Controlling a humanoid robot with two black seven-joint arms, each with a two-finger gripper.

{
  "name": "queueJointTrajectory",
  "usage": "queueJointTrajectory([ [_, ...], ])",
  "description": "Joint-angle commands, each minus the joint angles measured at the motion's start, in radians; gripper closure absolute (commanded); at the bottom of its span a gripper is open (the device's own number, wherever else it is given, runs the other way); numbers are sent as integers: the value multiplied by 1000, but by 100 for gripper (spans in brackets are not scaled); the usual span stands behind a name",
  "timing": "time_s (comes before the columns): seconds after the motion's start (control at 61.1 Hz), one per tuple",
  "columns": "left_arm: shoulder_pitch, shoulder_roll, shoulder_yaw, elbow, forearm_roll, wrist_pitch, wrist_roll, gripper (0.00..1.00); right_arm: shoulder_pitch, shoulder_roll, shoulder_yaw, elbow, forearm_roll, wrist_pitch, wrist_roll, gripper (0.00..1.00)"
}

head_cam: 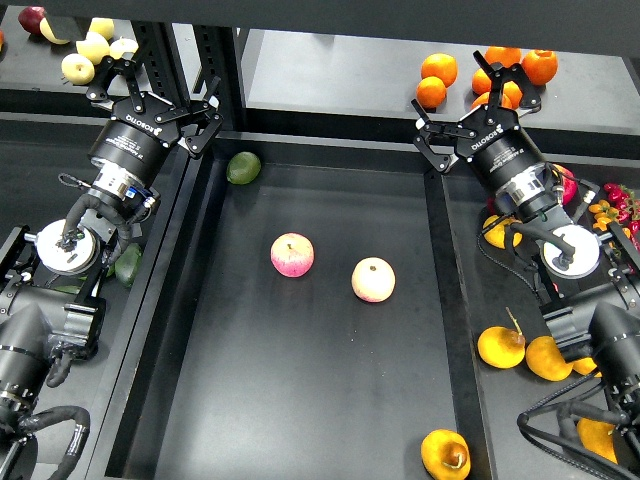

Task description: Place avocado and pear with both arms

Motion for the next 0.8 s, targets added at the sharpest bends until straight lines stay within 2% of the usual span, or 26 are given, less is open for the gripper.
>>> queueJointTrajectory([
  [0.0,3,0,23,1,0,0,-1,0,1,0,-4,4,-2,0,-54,0],
  [0.18,6,0,44,1,0,0,-10,0,15,0,-14,7,-12,0,-170,0],
  [0.393,8,0,38,2,0,0,-12,0,32,0,-127,90,-12,0,-272,0],
  [0.491,8,0,38,2,0,0,-12,0,38,-101,-213,164,9,0,-304,0],
  [0.556,10,0,37,4,0,0,-12,0,38,-164,-268,222,43,0,-348,0],
  [0.785,16,0,38,11,0,0,-12,0,66,-362,-443,335,132,0,-349,0],
])
